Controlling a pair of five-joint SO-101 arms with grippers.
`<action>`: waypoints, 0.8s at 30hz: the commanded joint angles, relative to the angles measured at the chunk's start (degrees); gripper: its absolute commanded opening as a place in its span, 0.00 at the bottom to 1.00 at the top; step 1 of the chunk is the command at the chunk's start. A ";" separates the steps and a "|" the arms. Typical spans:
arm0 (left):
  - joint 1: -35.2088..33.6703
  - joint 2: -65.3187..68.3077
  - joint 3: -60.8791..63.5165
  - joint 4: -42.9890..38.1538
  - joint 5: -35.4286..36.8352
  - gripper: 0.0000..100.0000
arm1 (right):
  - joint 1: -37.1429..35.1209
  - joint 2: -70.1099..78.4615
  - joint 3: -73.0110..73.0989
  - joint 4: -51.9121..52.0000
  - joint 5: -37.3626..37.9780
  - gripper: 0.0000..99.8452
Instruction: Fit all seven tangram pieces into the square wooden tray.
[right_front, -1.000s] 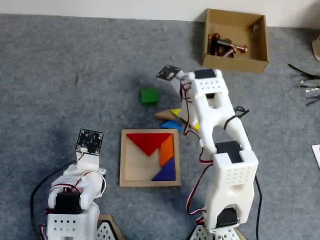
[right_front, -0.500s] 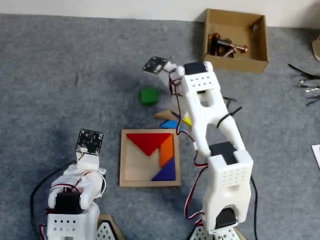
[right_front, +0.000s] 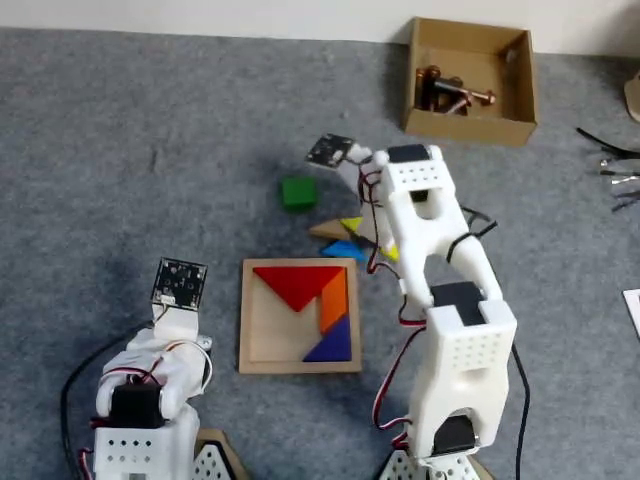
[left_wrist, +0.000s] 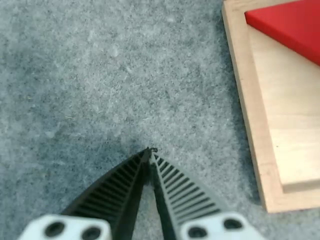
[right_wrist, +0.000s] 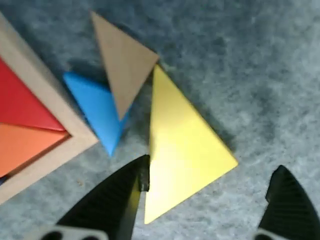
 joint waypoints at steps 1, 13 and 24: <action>0.75 -0.40 1.10 0.26 -0.18 0.01 | 0.84 -1.36 0.22 -2.86 0.88 0.35; 0.75 -0.40 1.10 0.26 -0.18 0.01 | -0.40 -1.36 4.79 -7.16 1.14 0.35; 0.75 -0.40 1.10 0.26 -0.18 0.01 | -0.40 -1.36 4.70 -7.16 0.70 0.35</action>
